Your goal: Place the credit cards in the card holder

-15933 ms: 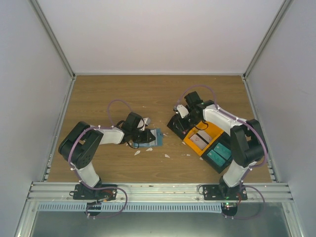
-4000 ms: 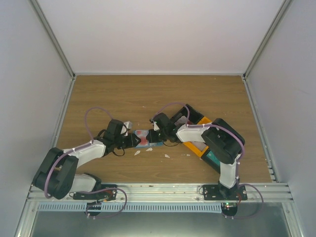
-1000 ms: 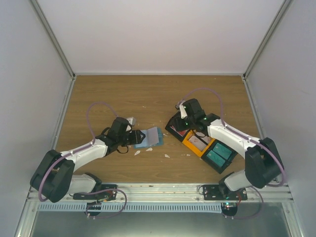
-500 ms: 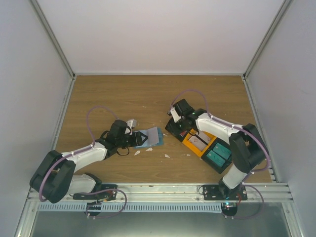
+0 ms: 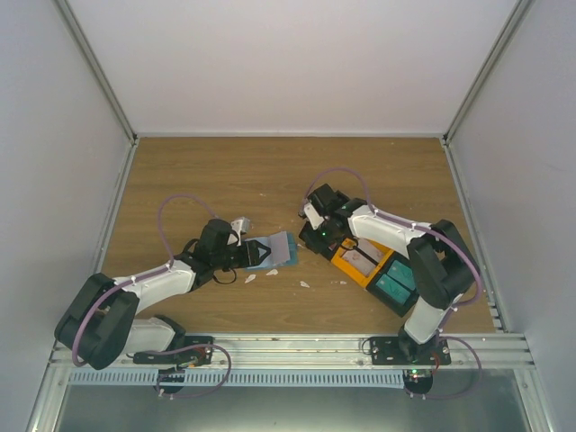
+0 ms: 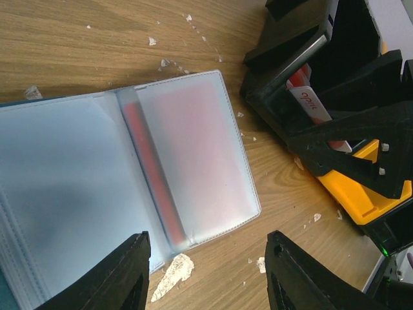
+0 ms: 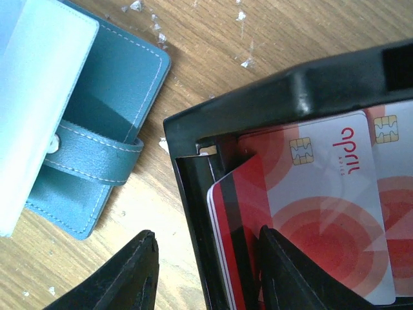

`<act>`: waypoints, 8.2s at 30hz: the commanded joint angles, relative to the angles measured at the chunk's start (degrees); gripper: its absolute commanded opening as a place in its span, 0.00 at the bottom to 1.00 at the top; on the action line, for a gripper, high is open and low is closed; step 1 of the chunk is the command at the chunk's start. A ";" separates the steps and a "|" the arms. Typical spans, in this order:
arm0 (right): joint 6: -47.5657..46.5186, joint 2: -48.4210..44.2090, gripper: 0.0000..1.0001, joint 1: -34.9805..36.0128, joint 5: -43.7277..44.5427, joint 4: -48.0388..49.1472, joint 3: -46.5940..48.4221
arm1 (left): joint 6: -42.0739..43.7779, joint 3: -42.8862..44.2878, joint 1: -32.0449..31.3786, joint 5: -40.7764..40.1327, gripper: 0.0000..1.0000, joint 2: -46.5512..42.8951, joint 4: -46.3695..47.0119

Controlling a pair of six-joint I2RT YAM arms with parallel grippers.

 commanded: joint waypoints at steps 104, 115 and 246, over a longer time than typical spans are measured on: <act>45.14 -30.45 0.01 -18.75 -47.03 57.60 -28.54 | -13.19 22.81 -6.52 25.06 0.69 20.82 32.29; 52.90 -30.34 0.02 -20.99 -50.89 65.50 -30.35 | -14.13 21.62 -7.22 25.49 0.43 19.95 35.11; 32.06 -39.97 0.51 -22.61 -46.40 50.48 -30.04 | -7.88 23.34 -4.67 27.90 0.00 11.22 21.59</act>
